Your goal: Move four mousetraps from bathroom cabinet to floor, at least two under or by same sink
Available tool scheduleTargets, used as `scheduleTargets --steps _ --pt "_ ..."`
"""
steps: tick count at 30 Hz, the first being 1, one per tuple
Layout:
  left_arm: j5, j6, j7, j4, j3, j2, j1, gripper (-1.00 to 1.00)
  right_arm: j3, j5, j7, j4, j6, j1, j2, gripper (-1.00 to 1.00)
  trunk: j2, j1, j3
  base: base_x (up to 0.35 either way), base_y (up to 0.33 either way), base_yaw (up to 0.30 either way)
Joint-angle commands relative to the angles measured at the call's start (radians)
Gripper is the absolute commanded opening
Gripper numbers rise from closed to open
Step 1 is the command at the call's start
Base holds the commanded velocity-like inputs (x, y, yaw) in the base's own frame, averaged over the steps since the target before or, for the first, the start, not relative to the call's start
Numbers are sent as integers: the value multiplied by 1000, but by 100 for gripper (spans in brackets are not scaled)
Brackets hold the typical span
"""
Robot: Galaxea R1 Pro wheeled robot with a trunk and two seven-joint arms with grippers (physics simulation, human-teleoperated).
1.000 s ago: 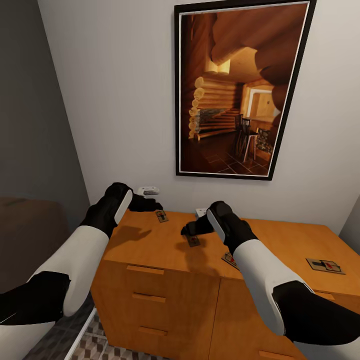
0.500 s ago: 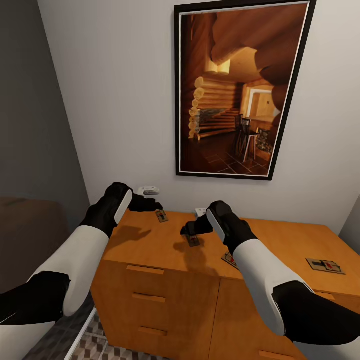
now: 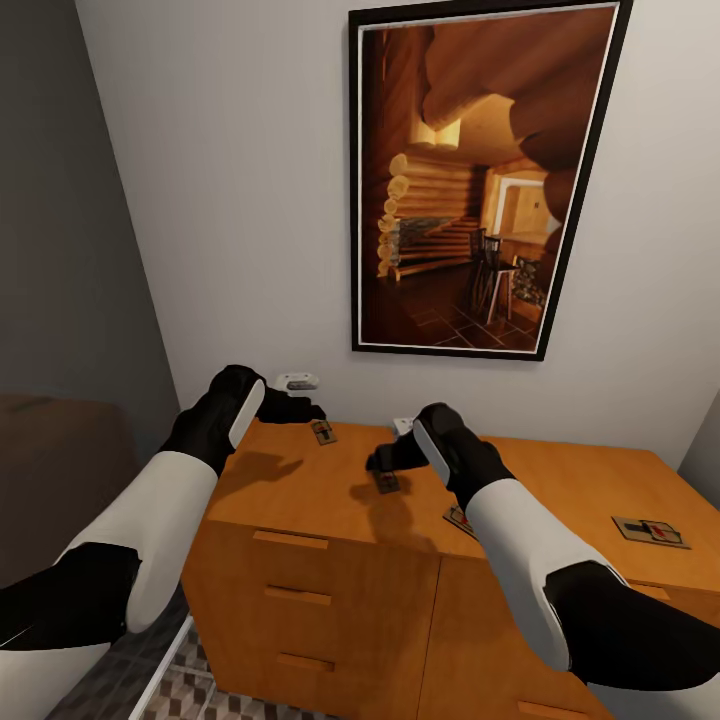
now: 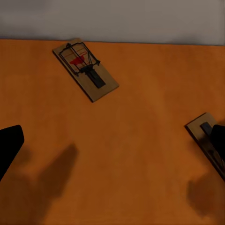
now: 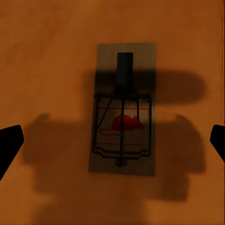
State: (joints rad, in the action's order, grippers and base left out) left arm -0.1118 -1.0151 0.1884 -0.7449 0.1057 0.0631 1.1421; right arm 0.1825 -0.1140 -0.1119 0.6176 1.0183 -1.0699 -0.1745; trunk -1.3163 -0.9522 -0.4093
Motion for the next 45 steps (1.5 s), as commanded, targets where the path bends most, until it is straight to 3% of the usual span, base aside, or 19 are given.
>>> scheduleTargets --steps 1,13,36,45 --pt "-10 -4 -6 -1 2 -1 1 100 0 -5 8 -3 0 -1 0 100 -1 0 -1 0 0 0" --pt "-11 -4 -6 -1 2 0 1 100 -4 -6 58 -137 -88 -34 0 100 -1 0 -1 0 0 0" --pt "-10 -2 -7 0 2 13 1 100 -6 -7 72 -154 -102 -73 0 100 -1 0 -1 0 0 0" --pt "-9 -2 -7 -1 2 15 1 100 -8 -7 100 -218 -144 -74 0 100 -1 0 -1 0 0 0"
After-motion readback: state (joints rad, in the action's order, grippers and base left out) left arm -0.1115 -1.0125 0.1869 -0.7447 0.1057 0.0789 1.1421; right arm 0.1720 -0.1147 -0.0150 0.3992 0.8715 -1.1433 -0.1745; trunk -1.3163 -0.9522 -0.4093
